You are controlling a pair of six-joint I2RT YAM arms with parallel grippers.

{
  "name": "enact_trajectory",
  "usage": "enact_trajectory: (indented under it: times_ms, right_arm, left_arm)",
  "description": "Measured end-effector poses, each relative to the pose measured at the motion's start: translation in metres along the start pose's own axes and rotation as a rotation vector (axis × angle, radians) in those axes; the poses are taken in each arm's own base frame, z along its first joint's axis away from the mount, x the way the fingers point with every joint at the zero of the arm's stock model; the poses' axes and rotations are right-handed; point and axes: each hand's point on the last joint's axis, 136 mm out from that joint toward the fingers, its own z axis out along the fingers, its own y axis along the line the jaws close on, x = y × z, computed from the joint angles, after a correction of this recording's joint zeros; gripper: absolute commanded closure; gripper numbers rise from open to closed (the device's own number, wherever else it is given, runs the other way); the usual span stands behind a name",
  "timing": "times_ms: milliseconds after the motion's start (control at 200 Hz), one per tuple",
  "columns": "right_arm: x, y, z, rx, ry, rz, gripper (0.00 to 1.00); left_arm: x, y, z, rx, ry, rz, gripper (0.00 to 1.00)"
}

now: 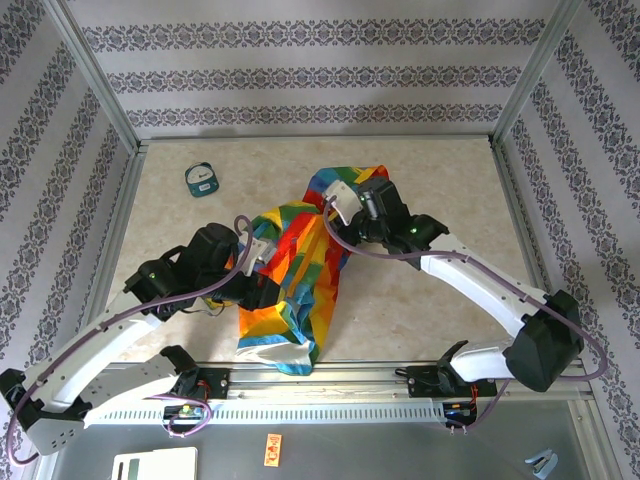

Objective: Zip up the jacket

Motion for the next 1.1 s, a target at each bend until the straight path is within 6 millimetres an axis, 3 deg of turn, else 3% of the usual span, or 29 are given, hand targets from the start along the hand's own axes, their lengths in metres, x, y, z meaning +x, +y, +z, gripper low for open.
enact_trajectory:
  times_ms: [365, 650, 864, 1099]
  right_arm:
    - [-0.01, -0.047, -0.004, 0.11, 0.002, 0.04, 1.0]
    - [-0.004, -0.073, -0.006, 0.15, 0.024, 0.076, 1.0]
    - [0.008, -0.125, -0.014, 0.284, 0.045, 0.136, 1.0]
    - [0.008, -0.137, -0.017, 0.312, 0.038, 0.15, 1.0]
  left_arm:
    - [0.007, 0.004, -0.017, -0.06, 0.0, 0.009, 1.0]
    - [-0.001, 0.009, -0.031, -0.116, -0.059, 0.014, 1.0]
    - [0.019, 0.014, -0.038, -0.144, -0.002, -0.017, 1.0]
    - [0.024, 0.016, -0.042, -0.163, 0.01, -0.026, 1.0]
